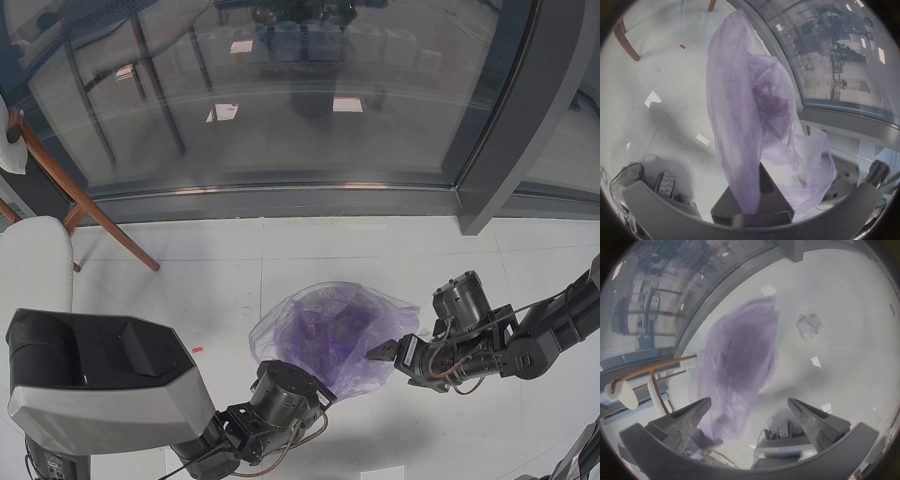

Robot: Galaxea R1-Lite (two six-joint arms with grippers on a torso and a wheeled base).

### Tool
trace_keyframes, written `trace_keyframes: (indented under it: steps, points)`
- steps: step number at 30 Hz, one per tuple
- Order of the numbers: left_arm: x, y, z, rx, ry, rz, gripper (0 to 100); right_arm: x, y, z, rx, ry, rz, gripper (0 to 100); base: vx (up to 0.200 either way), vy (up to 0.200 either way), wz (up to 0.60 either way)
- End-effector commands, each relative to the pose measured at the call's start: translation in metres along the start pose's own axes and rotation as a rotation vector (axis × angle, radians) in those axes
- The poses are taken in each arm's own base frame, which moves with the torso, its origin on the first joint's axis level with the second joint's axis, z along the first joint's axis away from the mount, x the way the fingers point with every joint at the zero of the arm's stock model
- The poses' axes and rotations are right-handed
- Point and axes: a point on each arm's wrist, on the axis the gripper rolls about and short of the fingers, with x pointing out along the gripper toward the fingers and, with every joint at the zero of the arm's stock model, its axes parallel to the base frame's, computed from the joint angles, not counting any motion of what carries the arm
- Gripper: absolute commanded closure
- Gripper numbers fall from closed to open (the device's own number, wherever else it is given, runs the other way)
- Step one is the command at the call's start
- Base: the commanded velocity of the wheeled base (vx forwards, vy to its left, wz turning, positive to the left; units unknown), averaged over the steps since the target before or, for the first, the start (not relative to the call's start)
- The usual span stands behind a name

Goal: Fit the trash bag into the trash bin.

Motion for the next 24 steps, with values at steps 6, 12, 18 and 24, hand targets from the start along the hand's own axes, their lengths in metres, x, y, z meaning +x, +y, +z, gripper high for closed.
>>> trace_keyframes:
  steps: [6, 12, 18, 24]
  points:
    - [-0.003, 0.005, -0.01, 0.025, 0.023, 0.029, 100, 0.024, 0.011, 0.025, 0.023, -0.032, 0.006, 0, 0.0, 0.0, 0.0]
    - [-0.007, 0.012, -0.009, 0.044, 0.025, 0.055, 100, 0.034, 0.012, 0.03, 0.005, -0.03, -0.011, 0, 0.0, 0.0, 0.0]
    - [-0.012, 0.024, -0.006, 0.108, 0.024, 0.101, 100, 0.034, 0.0, 0.021, -0.019, 0.001, -0.061, 100, 0.0, 0.0, 0.0]
    - [-0.017, 0.034, -0.005, 0.176, -0.01, 0.145, 100, 0.035, -0.032, 0.004, -0.14, 0.073, -0.157, 100, 0.0, 0.0, 0.0]
